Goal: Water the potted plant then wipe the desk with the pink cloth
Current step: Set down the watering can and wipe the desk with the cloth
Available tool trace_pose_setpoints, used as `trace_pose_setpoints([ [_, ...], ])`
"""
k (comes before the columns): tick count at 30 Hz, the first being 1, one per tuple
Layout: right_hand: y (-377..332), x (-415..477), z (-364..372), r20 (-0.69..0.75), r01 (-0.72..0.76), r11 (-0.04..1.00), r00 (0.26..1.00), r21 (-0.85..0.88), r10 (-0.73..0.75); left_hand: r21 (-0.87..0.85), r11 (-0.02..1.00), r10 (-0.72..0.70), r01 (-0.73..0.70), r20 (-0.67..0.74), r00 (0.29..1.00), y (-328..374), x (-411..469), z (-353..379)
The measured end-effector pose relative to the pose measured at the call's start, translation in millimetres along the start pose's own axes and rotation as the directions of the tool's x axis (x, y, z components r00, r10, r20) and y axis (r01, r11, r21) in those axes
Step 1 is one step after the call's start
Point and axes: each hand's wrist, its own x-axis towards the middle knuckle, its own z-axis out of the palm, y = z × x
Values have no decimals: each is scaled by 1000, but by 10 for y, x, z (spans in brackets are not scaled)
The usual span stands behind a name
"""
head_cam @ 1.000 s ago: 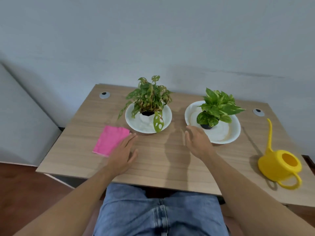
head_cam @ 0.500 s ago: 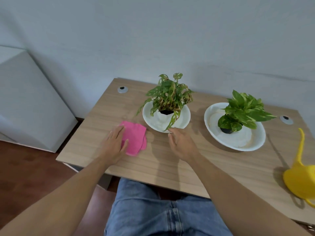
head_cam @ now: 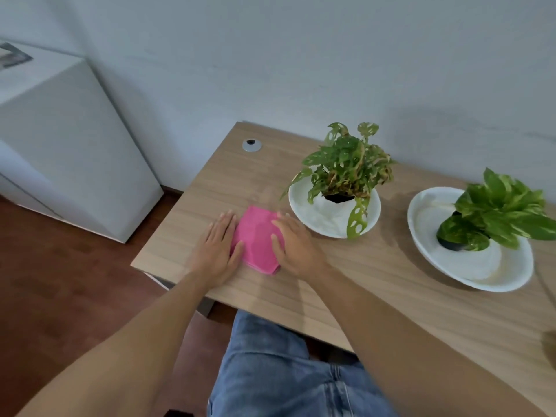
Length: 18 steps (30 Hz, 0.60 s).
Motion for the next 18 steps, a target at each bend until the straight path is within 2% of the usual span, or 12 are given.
trace_pose_setpoints([
  [6,-220,302,302,53,-2,999,999,-44,5,-7,1000,-9,9,-28,1000,-46,-1,12],
  [9,-251,354,495,85,-19,1000,996,5,19,-30,999,-13,12,-32,999,-42,-6,11],
  [14,-181,182,749,-1,-41,994,999,-98,41,-10,1000,-12,12,-26,1000,-46,-14,16],
  [18,-142,110,708,9,-43,992,999,-115,44,11,1000,-29,29,-15,999,-38,-9,19],
])
